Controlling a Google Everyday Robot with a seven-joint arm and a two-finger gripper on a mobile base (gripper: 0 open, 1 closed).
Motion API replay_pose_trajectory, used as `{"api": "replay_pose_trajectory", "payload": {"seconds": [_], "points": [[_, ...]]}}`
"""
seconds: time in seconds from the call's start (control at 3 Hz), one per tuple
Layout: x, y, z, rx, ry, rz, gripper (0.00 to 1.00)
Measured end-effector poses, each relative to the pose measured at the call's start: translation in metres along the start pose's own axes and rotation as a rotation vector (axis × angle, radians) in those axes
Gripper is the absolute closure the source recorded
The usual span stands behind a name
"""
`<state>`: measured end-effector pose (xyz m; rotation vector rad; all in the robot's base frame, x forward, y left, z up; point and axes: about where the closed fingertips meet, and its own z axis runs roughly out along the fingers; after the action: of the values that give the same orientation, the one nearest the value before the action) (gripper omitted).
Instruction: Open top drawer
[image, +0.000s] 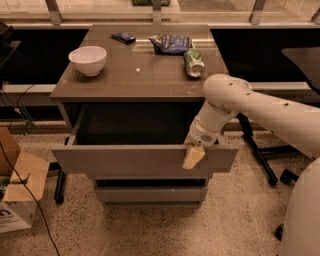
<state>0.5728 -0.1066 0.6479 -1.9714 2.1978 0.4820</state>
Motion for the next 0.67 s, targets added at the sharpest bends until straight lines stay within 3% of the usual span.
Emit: {"api": "replay_pose_trajectory", "payload": {"seconds": [0.33,0.67], "points": [[0.0049,0.0223,0.0023,-0.027,0.026,0.008,0.47],[0.0047,0.0219,0.0023,-0.027,0.026,0.008,0.24]]}}
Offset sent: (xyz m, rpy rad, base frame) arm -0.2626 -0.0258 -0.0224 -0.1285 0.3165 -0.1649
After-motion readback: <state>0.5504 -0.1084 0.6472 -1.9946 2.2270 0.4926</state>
